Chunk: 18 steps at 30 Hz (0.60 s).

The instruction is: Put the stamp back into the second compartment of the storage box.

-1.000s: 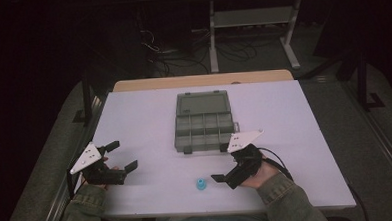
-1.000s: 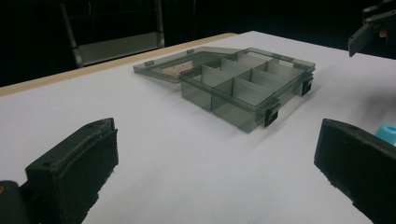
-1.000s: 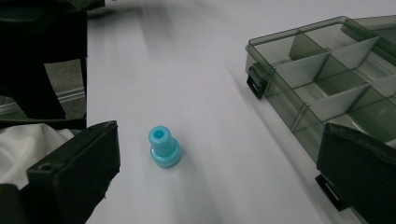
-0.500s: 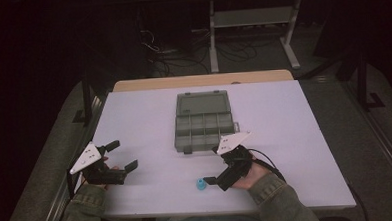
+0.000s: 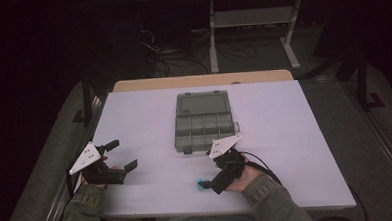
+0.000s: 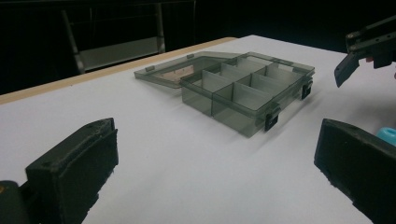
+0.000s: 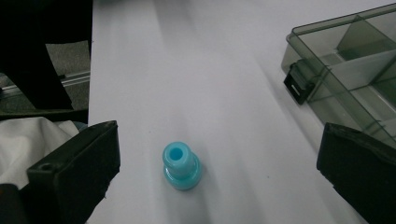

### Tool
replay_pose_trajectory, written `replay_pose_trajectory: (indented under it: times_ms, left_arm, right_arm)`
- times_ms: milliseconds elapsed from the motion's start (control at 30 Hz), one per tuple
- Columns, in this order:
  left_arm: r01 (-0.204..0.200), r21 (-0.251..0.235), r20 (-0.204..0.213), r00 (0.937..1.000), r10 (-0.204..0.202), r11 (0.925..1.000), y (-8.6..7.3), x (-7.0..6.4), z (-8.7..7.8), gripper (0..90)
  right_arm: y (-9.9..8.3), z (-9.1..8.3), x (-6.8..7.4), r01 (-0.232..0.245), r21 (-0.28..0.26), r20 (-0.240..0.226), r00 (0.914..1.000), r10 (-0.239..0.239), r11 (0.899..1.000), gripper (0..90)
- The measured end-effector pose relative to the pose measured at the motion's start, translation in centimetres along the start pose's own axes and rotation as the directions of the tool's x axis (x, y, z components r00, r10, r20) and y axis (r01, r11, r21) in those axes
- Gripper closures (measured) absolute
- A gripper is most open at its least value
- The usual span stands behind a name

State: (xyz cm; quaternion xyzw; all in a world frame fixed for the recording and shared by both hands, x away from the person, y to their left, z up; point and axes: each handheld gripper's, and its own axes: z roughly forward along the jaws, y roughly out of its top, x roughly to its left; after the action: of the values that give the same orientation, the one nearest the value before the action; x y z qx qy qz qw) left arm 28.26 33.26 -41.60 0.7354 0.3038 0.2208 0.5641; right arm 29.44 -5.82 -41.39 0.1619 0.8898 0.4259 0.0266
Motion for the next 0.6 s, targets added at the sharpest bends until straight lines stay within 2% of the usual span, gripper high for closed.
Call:
replay_pose_trajectory:
  times_ms: [233,333,567,600]
  left_arm:
    - [-0.006,0.005,-0.001,1.0000,0.006,1.0000,0.0,0.0,0.0,0.0]
    - [-0.004,0.002,0.001,1.0000,0.004,1.0000,0.1,-0.1,0.0,0.0]
    - [-0.005,0.006,-0.001,1.0000,0.005,1.0000,0.1,0.0,0.0,0.0]
    - [-0.005,0.006,-0.001,1.0000,0.005,1.0000,0.1,0.0,0.0,0.0]
  right_arm:
    - [0.1,0.9,0.4,0.027,0.026,-0.004,0.9996,-0.027,0.999,0.0]
    - [0.1,1.1,0.6,0.013,0.040,-0.007,0.9999,-0.013,0.999,0.0]
    - [-0.1,2.2,0.7,0.037,0.090,-0.009,0.9993,-0.036,0.995,0.5]
    - [-0.2,2.2,0.8,0.042,0.100,-0.018,0.9990,-0.041,0.994,7.7]
